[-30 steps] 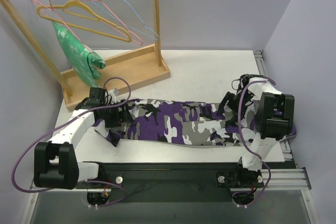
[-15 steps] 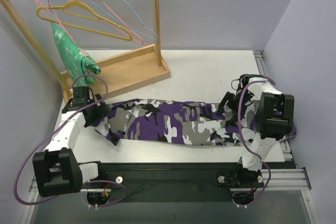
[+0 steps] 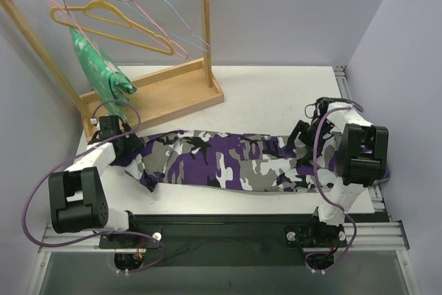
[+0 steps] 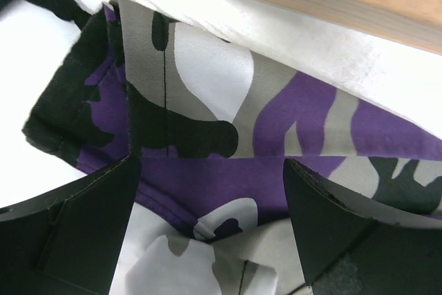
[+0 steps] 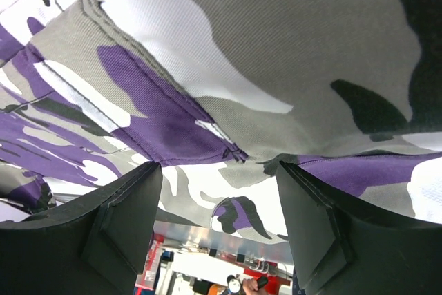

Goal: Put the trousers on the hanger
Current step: Fold the trousers at the center of the board.

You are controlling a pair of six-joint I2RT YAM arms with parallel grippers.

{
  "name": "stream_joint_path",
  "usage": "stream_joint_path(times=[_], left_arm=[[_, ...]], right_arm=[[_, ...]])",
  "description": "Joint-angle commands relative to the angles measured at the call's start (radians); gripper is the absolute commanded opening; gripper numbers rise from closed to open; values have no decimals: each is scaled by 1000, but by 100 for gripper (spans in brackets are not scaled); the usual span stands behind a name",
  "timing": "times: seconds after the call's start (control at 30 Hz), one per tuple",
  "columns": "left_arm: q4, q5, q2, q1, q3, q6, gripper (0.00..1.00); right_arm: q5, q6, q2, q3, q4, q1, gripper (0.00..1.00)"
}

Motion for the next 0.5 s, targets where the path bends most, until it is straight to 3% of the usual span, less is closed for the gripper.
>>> stream_joint_path(times=[0.0, 0.47], left_arm=[[126, 18, 16, 5, -22, -16, 95], [216, -10, 74, 17, 57, 14, 95]], right_arm=[[8, 3, -55, -3, -59, 6, 68], [9, 6, -53, 17, -79, 6, 68]])
